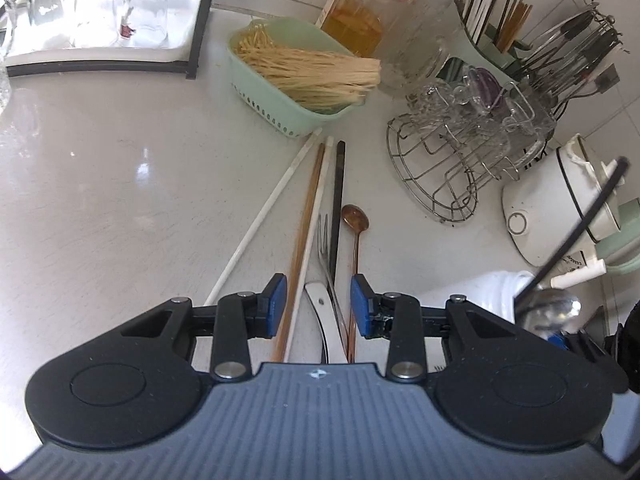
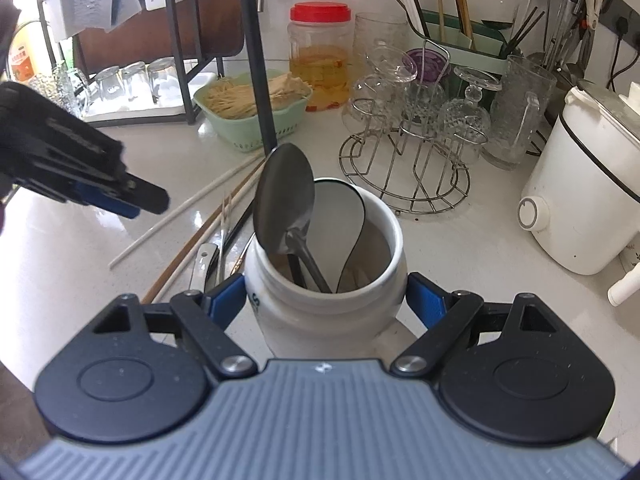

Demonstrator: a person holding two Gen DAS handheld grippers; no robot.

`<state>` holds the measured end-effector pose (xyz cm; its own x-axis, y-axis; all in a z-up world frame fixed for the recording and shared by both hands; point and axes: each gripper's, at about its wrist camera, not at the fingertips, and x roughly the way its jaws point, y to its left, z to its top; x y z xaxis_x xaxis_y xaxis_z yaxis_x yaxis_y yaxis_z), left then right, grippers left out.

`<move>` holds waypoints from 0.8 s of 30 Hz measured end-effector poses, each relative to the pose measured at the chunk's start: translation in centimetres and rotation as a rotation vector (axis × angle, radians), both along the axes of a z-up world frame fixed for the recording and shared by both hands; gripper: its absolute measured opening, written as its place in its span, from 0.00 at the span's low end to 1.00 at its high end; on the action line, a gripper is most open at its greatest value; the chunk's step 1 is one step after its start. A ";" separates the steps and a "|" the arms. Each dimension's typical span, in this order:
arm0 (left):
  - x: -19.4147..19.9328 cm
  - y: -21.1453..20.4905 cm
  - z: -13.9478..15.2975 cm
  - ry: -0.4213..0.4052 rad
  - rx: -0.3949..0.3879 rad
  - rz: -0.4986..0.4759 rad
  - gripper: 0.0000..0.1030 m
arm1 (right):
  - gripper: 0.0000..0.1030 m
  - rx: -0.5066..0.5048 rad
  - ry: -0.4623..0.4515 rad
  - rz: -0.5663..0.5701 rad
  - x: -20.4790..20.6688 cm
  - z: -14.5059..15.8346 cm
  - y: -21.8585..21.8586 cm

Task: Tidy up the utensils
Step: 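Move the left tool back down to the fork among the utensils, then grasp the steel fork with the left tool and lift it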

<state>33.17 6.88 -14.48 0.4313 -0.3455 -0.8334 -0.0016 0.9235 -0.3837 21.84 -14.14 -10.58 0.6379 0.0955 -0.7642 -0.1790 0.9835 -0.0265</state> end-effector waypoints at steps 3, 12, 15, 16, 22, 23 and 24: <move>1.2 -0.6 -1.2 -0.003 0.019 -0.005 0.39 | 0.86 0.002 0.003 -0.008 0.0 0.0 0.0; 4.6 -2.5 -4.7 -0.024 0.078 -0.021 0.37 | 0.86 -0.004 0.004 -0.016 0.1 0.0 0.2; 5.2 -3.1 -5.1 -0.043 0.096 -0.030 0.35 | 0.86 -0.007 0.003 -0.017 0.0 -0.1 0.3; 5.3 -3.4 -5.2 -0.050 0.105 -0.033 0.31 | 0.86 -0.008 0.003 -0.018 0.0 -0.1 0.3; 5.6 -5.2 -5.2 -0.087 0.204 -0.087 0.15 | 0.86 -0.010 0.000 -0.020 0.0 -0.2 0.3; 5.6 -5.4 -5.2 -0.092 0.215 -0.096 0.13 | 0.86 -0.009 0.001 -0.021 0.0 -0.2 0.3; 5.6 -5.4 -5.1 -0.093 0.207 -0.097 0.12 | 0.86 -0.010 0.002 -0.021 0.0 -0.2 0.3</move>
